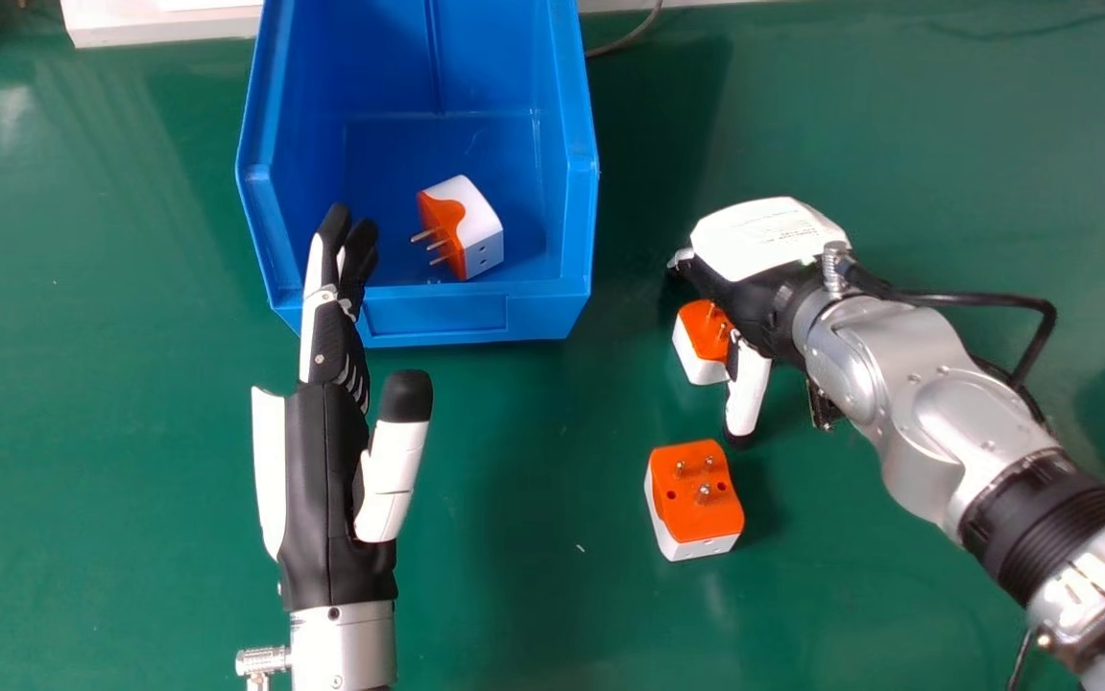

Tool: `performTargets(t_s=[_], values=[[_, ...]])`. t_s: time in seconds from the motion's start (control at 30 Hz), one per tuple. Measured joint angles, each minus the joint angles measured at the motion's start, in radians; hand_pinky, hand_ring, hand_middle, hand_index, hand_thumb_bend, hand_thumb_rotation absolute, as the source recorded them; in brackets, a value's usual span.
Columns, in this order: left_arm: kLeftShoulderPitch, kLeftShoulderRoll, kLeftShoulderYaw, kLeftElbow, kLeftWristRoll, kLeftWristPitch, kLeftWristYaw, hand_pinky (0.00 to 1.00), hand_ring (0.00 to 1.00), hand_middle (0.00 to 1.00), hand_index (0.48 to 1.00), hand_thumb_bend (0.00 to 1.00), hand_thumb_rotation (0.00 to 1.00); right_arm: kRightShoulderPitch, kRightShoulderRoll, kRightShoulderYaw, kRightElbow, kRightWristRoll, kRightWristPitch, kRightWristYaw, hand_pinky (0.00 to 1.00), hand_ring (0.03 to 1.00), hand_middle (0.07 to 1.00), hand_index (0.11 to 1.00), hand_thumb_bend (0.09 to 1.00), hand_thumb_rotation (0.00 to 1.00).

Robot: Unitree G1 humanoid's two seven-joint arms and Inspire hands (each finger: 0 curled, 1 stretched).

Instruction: Pick all objects and put in blue box

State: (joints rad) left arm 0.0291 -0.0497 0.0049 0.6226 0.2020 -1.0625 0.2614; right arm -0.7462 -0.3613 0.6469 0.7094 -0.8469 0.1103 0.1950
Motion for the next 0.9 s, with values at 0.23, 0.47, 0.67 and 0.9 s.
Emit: performTargets(t_s=[0.23,0.47,0.67,0.9], values=[[0.0,0.0,-0.001,-0.003,0.0,0.005,0.0,0.99,0.95,0.95,0.951,0.93,0.95,0.001,0.002,-0.014,0.042,0.01,-0.059,-0.093,0.39,0.508,0.6,0.66,0.645,0.03],[0.0,0.0,-0.001,-0.003,-0.006,0.005,-0.001,0.99,0.95,0.95,0.951,0.92,0.95,0.001,0.005,-0.019,0.059,0.013,-0.074,-0.109,0.37,0.438,0.553,0.588,0.564,0.01],[0.001,0.0,-0.001,-0.003,-0.006,0.005,-0.006,0.99,0.95,0.95,0.952,0.92,0.95,0.001,0.007,-0.021,0.065,0.013,-0.082,-0.115,0.36,0.413,0.536,0.565,0.537,0.01],[0.002,0.0,-0.001,-0.003,-0.006,0.005,-0.009,0.99,0.95,0.95,0.952,0.92,0.95,0.001,0.013,-0.03,0.07,0.019,-0.077,-0.11,0.35,0.4,0.526,0.553,0.523,0.0]])
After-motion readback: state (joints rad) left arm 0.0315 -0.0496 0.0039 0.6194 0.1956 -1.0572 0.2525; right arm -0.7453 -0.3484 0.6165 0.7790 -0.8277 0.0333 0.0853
